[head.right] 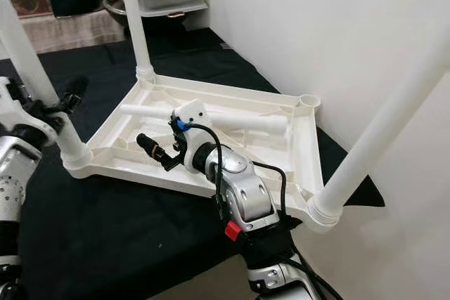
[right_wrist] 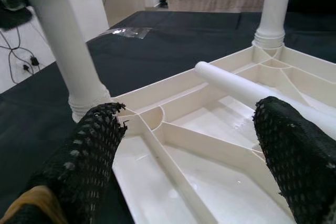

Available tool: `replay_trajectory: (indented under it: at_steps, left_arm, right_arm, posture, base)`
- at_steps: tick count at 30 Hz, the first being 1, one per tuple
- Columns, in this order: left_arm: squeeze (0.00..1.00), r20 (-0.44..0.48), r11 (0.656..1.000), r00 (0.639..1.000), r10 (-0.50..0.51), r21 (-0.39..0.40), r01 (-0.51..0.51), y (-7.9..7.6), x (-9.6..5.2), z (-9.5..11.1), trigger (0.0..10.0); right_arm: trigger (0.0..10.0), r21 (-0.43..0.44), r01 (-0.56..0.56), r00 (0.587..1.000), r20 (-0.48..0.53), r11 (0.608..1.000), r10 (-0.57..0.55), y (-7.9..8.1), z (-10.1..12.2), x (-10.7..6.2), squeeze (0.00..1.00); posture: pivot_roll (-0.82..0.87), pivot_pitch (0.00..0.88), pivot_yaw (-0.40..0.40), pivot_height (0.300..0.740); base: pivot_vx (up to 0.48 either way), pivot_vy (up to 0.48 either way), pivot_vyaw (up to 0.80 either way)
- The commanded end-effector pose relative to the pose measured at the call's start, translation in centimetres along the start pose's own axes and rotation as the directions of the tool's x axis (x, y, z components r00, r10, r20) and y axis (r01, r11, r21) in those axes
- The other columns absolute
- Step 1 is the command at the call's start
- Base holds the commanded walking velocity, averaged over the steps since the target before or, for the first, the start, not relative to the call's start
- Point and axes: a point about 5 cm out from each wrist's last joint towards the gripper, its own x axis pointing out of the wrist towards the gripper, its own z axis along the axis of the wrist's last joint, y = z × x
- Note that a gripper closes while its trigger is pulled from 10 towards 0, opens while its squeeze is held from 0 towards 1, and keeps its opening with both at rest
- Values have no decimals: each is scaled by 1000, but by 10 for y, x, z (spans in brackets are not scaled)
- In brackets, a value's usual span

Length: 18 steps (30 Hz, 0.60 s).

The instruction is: Building children table

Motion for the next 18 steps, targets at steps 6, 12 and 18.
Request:
replay_trajectory:
  at_steps: [6, 12, 18]
  left_arm:
    - [0, 66, 994, 993, 103, 33, -105, 12, -30, 12, 10000]
    - [0, 74, 995, 993, 93, 38, -96, 2, -49, 12, 10000]
    - [0, 9, 996, 998, 63, 62, -63, -23, -80, -7, 10000]
  right_arm:
    - [10000, -7, -37, 999, 9, 999, 37, 0, -3, -9, 0]
    - [10000, -11, -53, 999, 0, 999, 53, -2, -6, -11, 0]
    - [10000, -22, -83, 996, -11, 996, 83, 0, -8, -12, 0]
  posture:
    - [17, 72, -31, 740]
    - [24, 69, -28, 740]
    - [31, 70, -24, 740]
  base:
    - [0, 0, 0]
    - [0, 0, 0]
    - [0, 0, 0]
